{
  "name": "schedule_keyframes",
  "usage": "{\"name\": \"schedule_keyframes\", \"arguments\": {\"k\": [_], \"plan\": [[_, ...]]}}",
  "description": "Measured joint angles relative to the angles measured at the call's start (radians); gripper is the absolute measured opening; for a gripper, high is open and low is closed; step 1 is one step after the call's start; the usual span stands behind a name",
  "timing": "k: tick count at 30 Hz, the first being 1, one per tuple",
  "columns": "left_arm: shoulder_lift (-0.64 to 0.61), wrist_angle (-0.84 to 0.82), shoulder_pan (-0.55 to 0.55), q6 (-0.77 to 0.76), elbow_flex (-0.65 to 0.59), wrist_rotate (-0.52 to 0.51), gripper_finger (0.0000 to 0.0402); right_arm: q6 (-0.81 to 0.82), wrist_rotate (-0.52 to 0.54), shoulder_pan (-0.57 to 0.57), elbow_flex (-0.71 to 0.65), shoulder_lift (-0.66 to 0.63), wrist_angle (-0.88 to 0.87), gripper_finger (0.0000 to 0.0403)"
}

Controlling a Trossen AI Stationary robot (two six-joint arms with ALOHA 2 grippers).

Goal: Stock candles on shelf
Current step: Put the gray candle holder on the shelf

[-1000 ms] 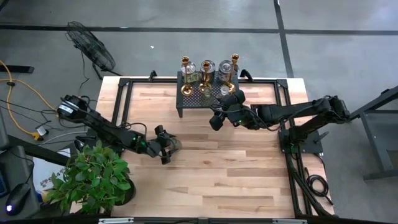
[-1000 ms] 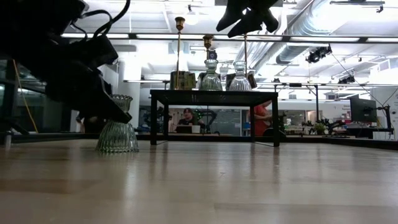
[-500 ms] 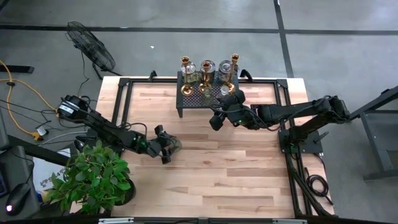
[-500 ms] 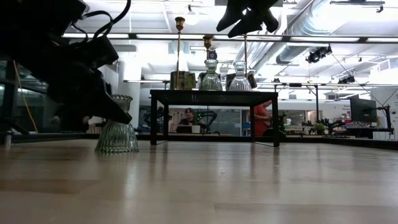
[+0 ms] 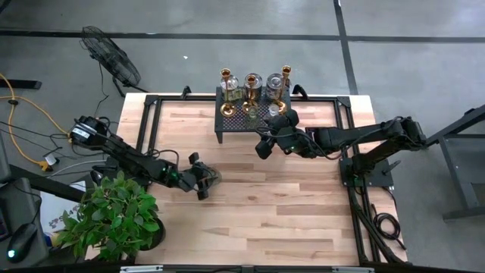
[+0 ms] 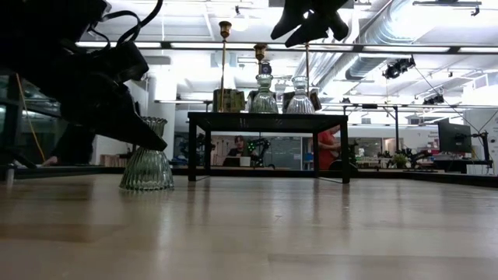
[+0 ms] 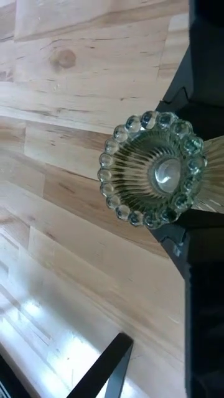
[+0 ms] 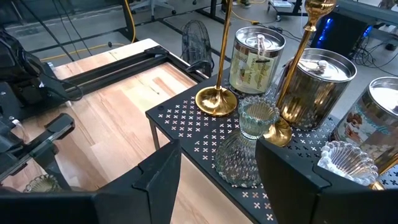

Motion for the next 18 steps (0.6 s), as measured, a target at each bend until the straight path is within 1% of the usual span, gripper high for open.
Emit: {"name": "schedule_keyframes", "arguments": {"k": [3, 6, 9, 13, 15, 18], "plan": [[0.000, 0.000, 0.000, -0.012, 0.000, -0.001, 0.0130, 0.000, 0.000, 0.000, 0.000, 0.000, -0.003, 0.0199], [0.000, 0.006, 0.000, -0.023, -0.001, -0.026, 0.0129, 0.000, 0.000, 0.000, 0.000, 0.000, -0.004, 0.0199], [0.000, 0.073, 0.000, -0.023, -0.002, -0.061, 0.0128, 0.002, 0.000, 0.000, 0.000, 0.000, -0.004, 0.0199], [0.000, 0.163, 0.000, -0.021, 0.004, -0.138, 0.0127, 0.004, 0.000, 0.000, 0.000, 0.000, -0.004, 0.0199], [0.000, 0.165, 0.000, -0.016, 0.028, -0.173, 0.0127, 0.005, 0.000, 0.000, 0.000, 0.000, -0.004, 0.0199], [0.000, 0.125, 0.001, 0.034, 0.096, -0.195, 0.0126, 0.006, 0.000, 0.000, 0.000, 0.000, -0.004, 0.0199]]}}
